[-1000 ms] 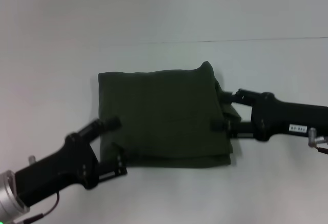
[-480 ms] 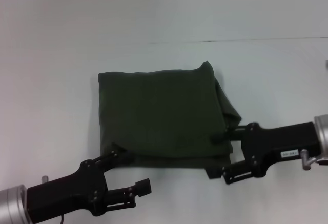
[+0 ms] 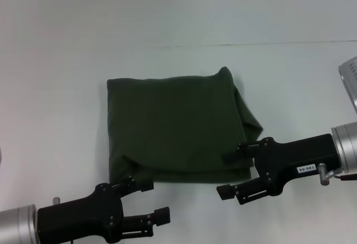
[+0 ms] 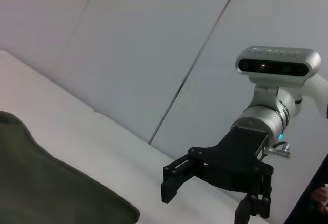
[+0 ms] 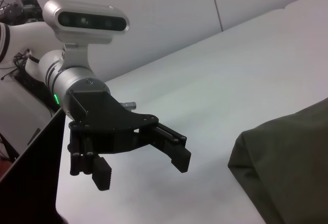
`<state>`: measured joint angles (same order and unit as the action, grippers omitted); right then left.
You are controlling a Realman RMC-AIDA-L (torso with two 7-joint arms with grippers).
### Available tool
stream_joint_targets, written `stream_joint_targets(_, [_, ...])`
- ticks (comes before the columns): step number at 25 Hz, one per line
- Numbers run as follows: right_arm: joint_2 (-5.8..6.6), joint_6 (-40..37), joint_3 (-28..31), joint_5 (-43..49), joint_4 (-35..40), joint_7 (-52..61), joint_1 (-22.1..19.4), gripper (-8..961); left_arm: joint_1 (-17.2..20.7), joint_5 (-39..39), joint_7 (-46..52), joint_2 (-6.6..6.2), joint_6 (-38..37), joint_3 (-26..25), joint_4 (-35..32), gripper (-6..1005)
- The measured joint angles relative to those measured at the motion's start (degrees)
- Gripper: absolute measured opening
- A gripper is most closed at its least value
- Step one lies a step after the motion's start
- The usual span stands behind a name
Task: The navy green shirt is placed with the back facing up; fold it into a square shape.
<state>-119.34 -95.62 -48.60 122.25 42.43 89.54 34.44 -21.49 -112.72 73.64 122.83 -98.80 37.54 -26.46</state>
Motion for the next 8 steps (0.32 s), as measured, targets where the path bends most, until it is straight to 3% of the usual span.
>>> stream_joint_targets(8, [-0.01, 0.0, 0.0, 0.0, 0.0, 0.6, 0.0, 931, 0.0, -0.2, 0.1, -0.10, 0.5, 0.1, 0.0, 948])
